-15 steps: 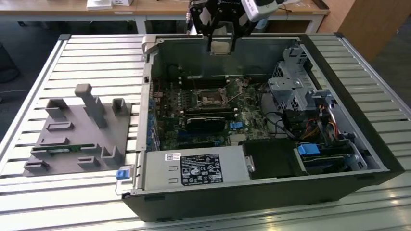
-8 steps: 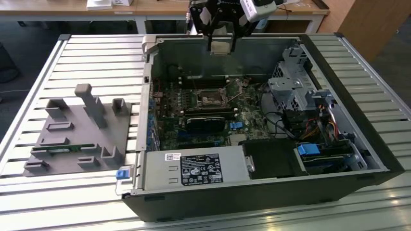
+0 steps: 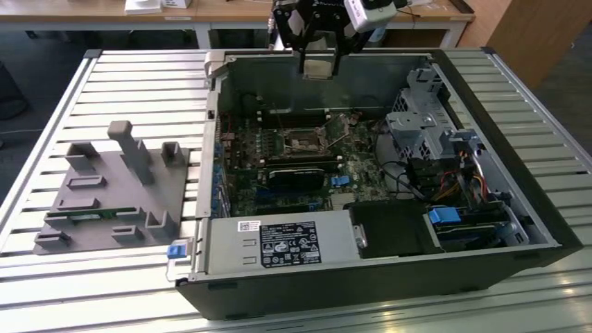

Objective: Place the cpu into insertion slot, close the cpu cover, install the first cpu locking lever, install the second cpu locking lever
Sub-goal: 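Place the cpu into insertion slot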

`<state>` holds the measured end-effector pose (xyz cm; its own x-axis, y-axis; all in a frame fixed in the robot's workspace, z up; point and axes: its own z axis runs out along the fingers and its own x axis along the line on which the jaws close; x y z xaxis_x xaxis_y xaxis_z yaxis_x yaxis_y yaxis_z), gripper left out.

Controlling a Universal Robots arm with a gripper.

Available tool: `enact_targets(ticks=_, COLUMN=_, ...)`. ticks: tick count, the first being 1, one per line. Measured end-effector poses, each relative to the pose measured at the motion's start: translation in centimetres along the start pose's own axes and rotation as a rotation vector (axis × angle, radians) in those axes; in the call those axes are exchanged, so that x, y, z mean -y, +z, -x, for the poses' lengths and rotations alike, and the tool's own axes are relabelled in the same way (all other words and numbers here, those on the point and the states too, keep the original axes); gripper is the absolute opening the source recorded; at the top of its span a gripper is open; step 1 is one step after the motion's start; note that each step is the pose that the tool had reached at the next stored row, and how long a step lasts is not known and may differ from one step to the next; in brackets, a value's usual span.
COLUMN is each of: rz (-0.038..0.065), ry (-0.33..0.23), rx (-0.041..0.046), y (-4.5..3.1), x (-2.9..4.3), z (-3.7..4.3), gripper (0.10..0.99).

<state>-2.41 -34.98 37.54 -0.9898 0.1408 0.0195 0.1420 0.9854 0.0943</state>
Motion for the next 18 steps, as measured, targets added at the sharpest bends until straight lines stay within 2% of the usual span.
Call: enact_targets(ticks=18, rz=0.001, ry=0.070, rx=0.0067, y=0.01, x=0.00, z=0.00, gripper=0.541)
